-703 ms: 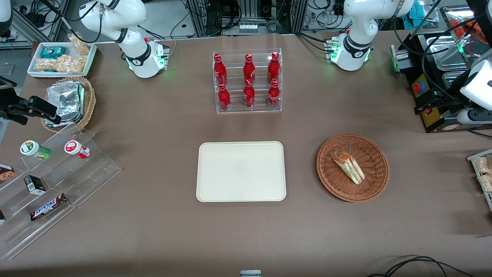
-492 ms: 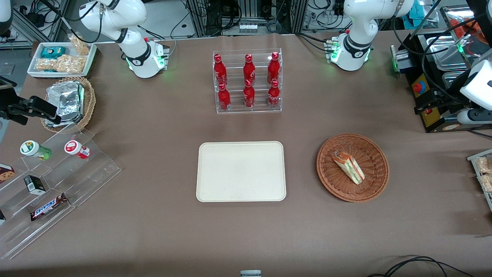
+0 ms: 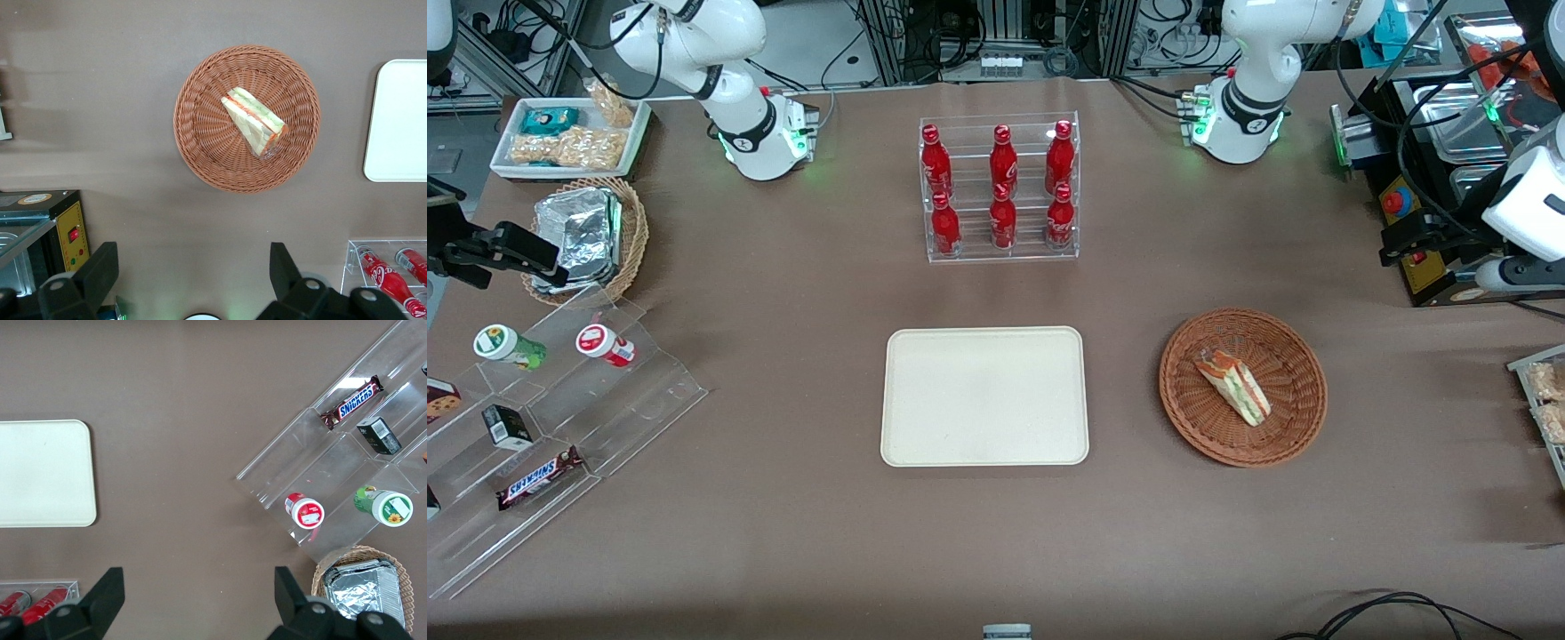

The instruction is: Place sandwich from basket to tray

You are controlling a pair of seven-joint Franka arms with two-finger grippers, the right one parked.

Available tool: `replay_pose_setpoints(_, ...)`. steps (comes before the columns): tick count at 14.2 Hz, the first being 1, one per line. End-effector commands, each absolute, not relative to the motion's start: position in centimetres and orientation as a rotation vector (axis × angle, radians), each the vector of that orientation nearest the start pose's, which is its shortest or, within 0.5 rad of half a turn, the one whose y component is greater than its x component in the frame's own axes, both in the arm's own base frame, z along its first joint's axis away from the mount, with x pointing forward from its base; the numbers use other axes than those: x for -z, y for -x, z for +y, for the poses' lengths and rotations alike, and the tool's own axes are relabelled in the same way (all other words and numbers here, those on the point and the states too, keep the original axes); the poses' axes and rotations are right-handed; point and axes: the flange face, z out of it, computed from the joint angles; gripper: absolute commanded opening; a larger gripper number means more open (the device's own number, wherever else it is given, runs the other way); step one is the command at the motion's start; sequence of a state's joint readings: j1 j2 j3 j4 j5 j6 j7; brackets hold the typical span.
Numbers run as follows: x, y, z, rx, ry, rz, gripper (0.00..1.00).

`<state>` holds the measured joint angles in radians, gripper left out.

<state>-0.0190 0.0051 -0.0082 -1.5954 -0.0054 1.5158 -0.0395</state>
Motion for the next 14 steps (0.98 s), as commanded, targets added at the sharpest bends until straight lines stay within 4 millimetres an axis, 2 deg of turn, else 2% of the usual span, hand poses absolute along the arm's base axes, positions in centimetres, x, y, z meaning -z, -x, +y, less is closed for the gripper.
replay_pose_setpoints(1, -59.8, -54.9, -1.7, -0.182, 3.128, -0.033, 1.00)
replay_pose_setpoints(4, -57.6, -55.8, -1.8, -0.233, 3.126, -0.072, 1.00)
replay_pose_setpoints(9, -49.3, -59.1, -2.9, -0.363, 3.104, -0.064, 1.00)
replay_pose_setpoints(10, -47.4, -59.5, -3.1, -0.355, 3.102, -0.109, 1.00)
replay_pose_setpoints(12, -43.3, -59.7, -5.7, -0.285, 3.082, -0.262, 1.00)
replay_pose_setpoints(14, -40.6, -59.2, -8.5, -0.203, 3.056, -0.435, 1.00)
